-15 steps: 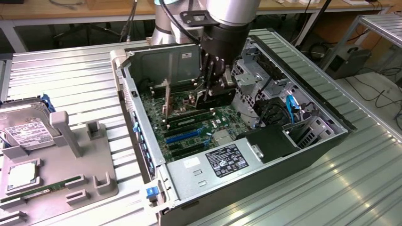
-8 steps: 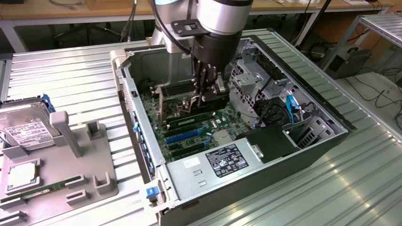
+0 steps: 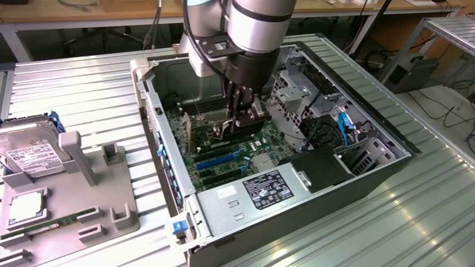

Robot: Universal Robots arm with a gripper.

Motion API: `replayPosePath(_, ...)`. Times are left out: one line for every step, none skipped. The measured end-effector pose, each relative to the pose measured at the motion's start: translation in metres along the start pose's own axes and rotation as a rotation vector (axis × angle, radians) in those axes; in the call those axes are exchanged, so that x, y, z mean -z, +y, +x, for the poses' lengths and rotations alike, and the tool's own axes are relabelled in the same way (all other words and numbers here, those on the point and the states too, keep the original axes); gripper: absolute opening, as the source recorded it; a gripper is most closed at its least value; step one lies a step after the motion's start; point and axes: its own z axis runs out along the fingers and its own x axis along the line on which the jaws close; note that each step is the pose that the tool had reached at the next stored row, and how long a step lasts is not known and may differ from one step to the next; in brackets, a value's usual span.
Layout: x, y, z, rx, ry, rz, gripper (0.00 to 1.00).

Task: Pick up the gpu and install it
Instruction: 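Insert the gpu into the slot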

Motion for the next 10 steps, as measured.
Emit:
replayPosePath(-0.0018, 0.001, 0.0, 0.007, 0.0, -0.0002, 0.26)
replayPosePath(-0.0038, 0.0026, 0.0, 0.011, 0.0001, -0.0003, 0.26)
replayPosePath(-0.006, 0.0044, 0.0, 0.013, 0.0, -0.0003, 0.26)
replayPosePath(-0.0077, 0.0055, 0.0, 0.013, 0.0001, -0.0003, 0.26)
replayPosePath(-0.0098, 0.0066, 0.0, 0.013, 0.0, -0.0003, 0.26)
replayPosePath(-0.0117, 0.0071, 0.0, 0.012, 0.0, -0.0003, 0.26)
replayPosePath(-0.0142, 0.0075, 0.0, 0.008, 0.0, -0.0003, 0.26)
replayPosePath(-0.0184, 0.0084, 0.0, -0.001, 0.0002, -0.0001, 0.26)
replayPosePath(-0.0205, 0.0089, 0.0, -0.006, 0.0002, 0.0001, 0.26)
replayPosePath(-0.0222, 0.0093, 0.0, -0.009, 0.0002, 0.0002, 0.26)
